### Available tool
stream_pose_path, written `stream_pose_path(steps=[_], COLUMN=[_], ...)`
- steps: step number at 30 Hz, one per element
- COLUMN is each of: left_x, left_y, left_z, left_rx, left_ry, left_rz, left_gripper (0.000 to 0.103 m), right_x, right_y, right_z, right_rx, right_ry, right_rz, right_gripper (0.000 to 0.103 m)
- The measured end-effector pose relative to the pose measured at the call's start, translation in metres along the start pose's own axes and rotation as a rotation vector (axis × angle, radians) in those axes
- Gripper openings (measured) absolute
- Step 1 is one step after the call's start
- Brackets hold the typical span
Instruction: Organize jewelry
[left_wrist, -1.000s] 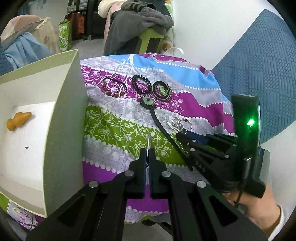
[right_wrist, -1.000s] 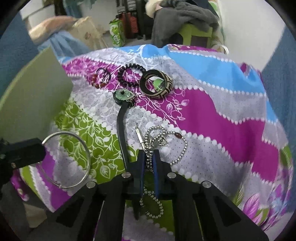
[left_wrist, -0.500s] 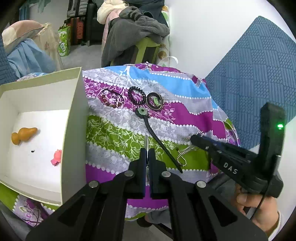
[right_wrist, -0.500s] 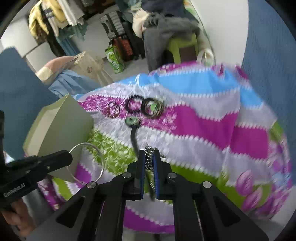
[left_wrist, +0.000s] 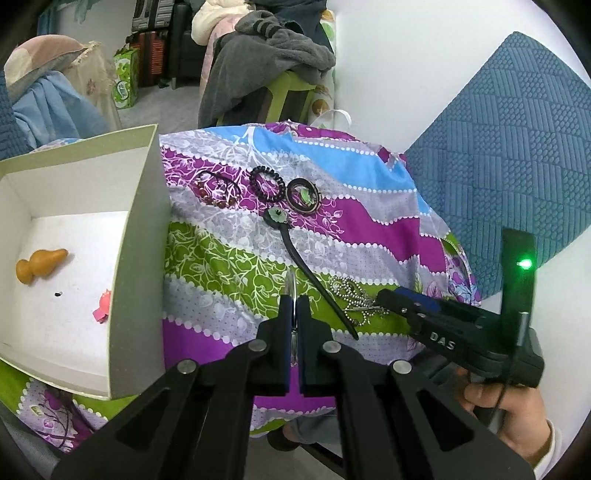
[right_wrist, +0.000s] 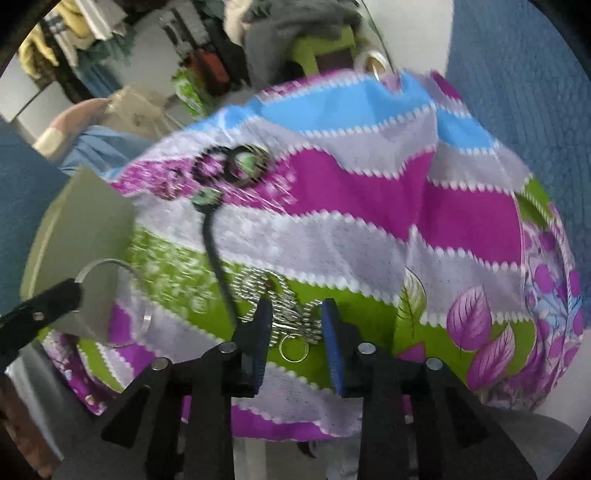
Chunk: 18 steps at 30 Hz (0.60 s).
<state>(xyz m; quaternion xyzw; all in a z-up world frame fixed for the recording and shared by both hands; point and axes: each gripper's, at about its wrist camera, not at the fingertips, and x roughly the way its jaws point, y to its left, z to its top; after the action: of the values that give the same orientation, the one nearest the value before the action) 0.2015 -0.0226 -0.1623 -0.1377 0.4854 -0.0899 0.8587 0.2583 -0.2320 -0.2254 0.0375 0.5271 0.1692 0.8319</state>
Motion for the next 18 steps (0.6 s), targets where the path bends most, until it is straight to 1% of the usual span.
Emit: stream_pose_path(steps=[3, 7, 14, 16, 18], left_x=[0.001, 0.002, 0.004, 0.004, 0.003], left_y=[0.0, 0.002, 0.003, 0.004, 0.005], left_z=[-0.001, -0.002, -0.001, -0.002, -0.002], left_rx=[0.001, -0.004, -0.012, -0.014, -0.02], left_ry=[0.005, 0.007, 0.01, 0.011, 0.009], left_rz=[0.001, 0.001, 0.001, -0.001, -0.003], left_gripper=[0.001, 0.001, 0.001, 0.001, 0.001], right_x=[-0.006, -0.002, 0.022, 0.025, 0.025], right_y=[0.004, 0.013, 0.023, 0.021, 0.018], right_z=[-0.003, -0.006, -0.006, -0.007, -0.007], right_rx=[-0.015, -0.052, -0.12, -0.131, -0.126], right_ry=[-0.023, 0.004, 0.068, 0.074, 0.082], right_rz=[0.028, 0.095, 0.058, 0.022, 0.022], right_gripper=[0.026, 0.026, 0.026, 0.023, 0.022])
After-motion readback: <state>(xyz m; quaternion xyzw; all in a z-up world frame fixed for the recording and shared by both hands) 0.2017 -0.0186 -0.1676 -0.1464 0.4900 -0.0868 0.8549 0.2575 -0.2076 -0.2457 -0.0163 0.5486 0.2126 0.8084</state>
